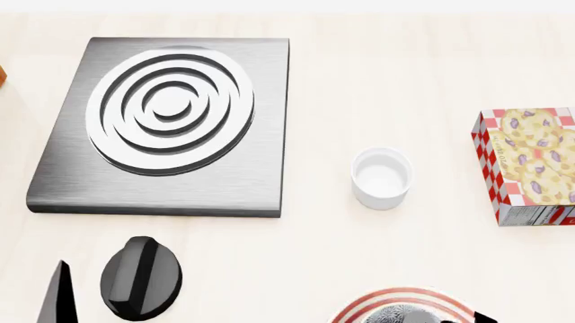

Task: Pick the akita bowl on the ramekin and place it on the plate.

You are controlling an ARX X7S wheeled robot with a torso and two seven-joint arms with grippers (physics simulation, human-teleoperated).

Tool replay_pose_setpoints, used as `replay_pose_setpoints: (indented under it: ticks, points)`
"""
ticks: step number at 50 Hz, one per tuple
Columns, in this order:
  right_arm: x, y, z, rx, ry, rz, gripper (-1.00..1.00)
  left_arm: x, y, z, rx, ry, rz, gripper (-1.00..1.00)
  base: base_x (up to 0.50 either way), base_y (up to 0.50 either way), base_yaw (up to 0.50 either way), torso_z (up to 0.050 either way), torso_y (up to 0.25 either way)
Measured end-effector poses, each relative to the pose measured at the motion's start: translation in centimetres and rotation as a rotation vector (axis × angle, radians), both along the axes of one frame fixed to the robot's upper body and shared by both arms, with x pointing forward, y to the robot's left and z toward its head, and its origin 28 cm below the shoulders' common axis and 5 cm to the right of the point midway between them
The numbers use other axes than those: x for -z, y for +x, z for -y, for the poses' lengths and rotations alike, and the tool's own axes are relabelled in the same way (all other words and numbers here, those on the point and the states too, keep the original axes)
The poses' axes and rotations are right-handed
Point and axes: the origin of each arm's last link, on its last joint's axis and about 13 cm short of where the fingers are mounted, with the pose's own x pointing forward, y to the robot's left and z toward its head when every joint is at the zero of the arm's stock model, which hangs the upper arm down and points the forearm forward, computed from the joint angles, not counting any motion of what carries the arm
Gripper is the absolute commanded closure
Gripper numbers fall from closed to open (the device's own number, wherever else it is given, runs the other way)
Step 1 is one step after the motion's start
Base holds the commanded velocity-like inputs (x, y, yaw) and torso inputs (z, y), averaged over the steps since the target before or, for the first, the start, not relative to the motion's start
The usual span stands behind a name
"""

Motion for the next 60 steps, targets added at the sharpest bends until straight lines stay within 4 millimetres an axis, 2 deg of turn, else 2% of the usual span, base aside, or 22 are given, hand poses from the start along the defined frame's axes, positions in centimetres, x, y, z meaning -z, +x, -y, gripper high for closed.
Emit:
replay_pose_setpoints:
  ticks: [16, 33, 49, 60]
  points:
    - [-2.3, -0.2, -0.6, -0.010, 0.096, 0.115, -1.00, 0.0, 0.0, 0.0, 0.004, 0.002, -0.004, -1.00, 0.00, 0.00, 0.00, 0.000, 0.000]
    - [-3.8, 0.5, -1.8, 0.024, 0.316, 0.326, -1.00, 0.1, 0.0, 0.0, -0.001, 0.003, -0.012, -1.00, 0.00, 0.00, 0.00, 0.000, 0.000]
    - [-3.4, 1.8, -2.7, 0.203, 0.499, 0.537, -1.00, 0.1, 0.1, -0.1, -0.002, -0.006, -0.012, -1.00, 0.00, 0.00, 0.00, 0.000, 0.000]
    - [-2.6, 1.8, -3.1, 0.384, 0.654, 0.686, -1.00, 0.2, 0.2, -0.2, 0.000, -0.012, -0.016, -1.00, 0.00, 0.00, 0.00, 0.000, 0.171]
